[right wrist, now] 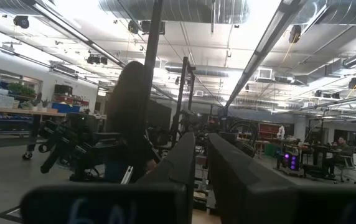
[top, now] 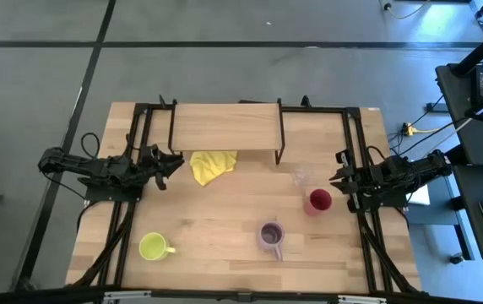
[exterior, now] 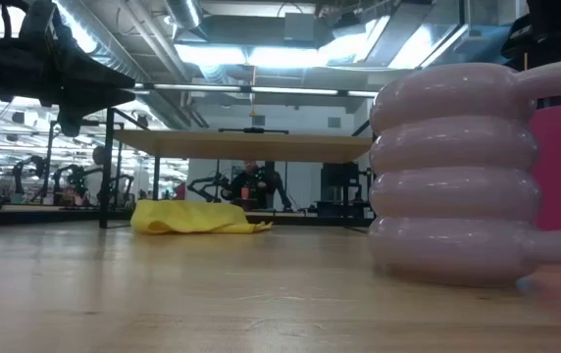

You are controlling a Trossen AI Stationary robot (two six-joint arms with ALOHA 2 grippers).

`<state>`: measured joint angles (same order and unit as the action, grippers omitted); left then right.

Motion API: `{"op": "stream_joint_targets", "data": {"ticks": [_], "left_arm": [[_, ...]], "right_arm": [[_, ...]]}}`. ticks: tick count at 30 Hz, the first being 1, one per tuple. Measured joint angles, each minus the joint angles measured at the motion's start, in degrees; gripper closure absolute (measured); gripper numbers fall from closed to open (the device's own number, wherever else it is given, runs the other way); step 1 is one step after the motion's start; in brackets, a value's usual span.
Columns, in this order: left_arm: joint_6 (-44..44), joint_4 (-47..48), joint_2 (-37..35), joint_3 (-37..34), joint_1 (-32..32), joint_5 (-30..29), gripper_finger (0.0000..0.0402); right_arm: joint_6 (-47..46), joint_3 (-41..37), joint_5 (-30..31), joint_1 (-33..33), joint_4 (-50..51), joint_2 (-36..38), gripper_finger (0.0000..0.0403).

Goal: Stack small to large cups/mugs on shelf

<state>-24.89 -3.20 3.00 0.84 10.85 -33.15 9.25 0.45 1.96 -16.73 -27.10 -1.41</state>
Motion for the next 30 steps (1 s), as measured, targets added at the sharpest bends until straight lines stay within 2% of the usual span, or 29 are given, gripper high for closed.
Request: {"op": "stream_joint_targets", "data": {"ticks": [22, 25, 30], "left_arm": [[0.0, 0.0, 0.0, 0.0, 0.0, 0.0, 0.0292], [0.0, 0.0, 0.0, 0.0, 0.0, 0.0, 0.0292], [0.0, 0.0, 0.0, 0.0, 0.0, 0.0, 0.0292]], "right_arm": [[-1.1, 0.0, 0.0, 0.0, -0.2, 0.0, 0.0357], [-14.8, 0.0, -1.6, 0.0, -1.6, 0.0, 0.0357], [-41.0, 0.0, -1.6, 0.0, -11.7, 0.1, 0.0357]]}}
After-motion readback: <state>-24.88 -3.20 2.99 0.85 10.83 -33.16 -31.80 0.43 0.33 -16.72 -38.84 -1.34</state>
